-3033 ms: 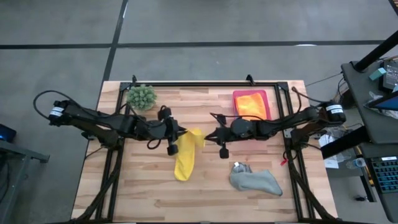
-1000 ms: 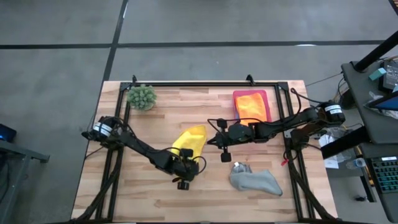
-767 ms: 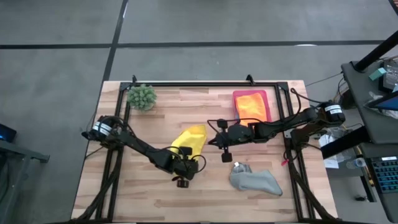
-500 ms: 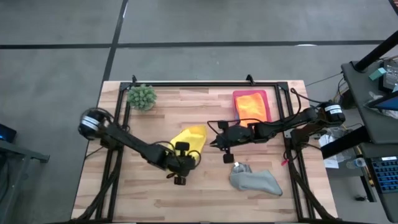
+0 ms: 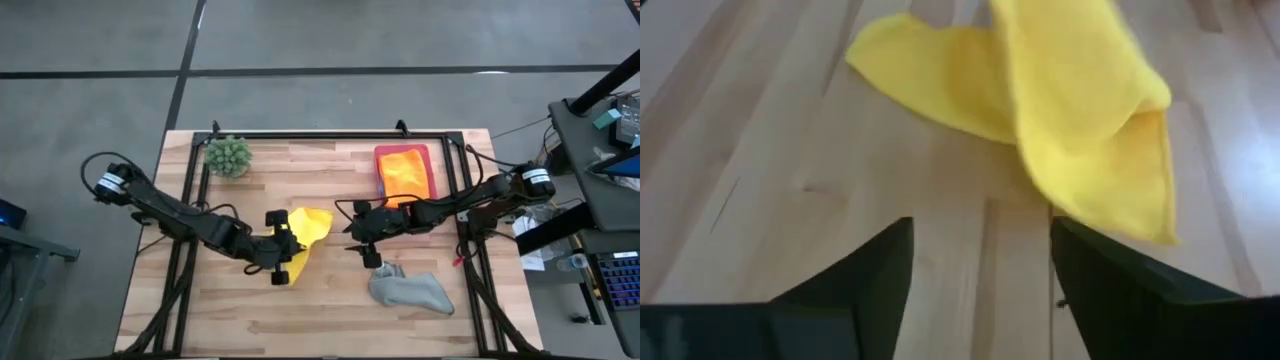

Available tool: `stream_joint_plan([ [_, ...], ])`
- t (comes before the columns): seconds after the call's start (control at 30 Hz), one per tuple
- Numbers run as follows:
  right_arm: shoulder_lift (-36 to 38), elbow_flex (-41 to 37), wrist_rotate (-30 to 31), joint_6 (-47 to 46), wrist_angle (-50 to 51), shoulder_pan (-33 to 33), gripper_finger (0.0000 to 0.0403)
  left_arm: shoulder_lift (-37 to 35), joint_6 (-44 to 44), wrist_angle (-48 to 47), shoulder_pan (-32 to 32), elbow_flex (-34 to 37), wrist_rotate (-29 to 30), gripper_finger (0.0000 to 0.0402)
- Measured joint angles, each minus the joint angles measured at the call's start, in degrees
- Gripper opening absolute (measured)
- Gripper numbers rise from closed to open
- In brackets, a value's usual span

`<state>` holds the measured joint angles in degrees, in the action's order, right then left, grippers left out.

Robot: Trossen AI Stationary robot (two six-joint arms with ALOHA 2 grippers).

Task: Fold microfiber towels
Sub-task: Fold the yellow microfiber cloth

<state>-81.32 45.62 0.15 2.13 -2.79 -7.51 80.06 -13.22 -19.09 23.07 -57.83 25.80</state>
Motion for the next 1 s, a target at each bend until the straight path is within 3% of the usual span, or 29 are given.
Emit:
stream_joint_plan([
  [0.13,-2.02,-1.38,3.49,2.99,-6.05,-0.03,0.0237,-0.56,0.50,0.04,-0.07,0.08,0.26,0.0000],
  [0.3,-10.71,-1.65,5.55,8.94,-16.85,0.00,0.0234,-0.53,0.40,0.66,-0.07,0.08,0.50,0.0000],
  [0.43,-19.64,-0.52,15.68,13.06,-24.87,0.02,0.0233,-0.50,0.11,0.61,-0.07,0.08,0.50,0.0000],
  [0.63,-25.76,3.68,20.80,12.60,-25.57,0.89,0.0221,-1.58,0.11,0.59,-0.07,0.06,0.50,0.0000],
  [0.73,-25.62,4.68,20.89,12.19,-24.58,1.10,0.0178,-2.21,0.27,0.50,0.02,0.03,0.49,0.0000],
  [0.9,-23.29,4.63,20.91,13.41,-22.98,1.18,0.0045,-3.08,1.16,0.63,0.20,-0.05,0.55,0.0000],
  [1.0,-21.10,4.55,20.89,14.21,-20.70,1.16,0.0016,-3.55,1.86,0.58,0.51,-0.23,0.59,0.0000],
])
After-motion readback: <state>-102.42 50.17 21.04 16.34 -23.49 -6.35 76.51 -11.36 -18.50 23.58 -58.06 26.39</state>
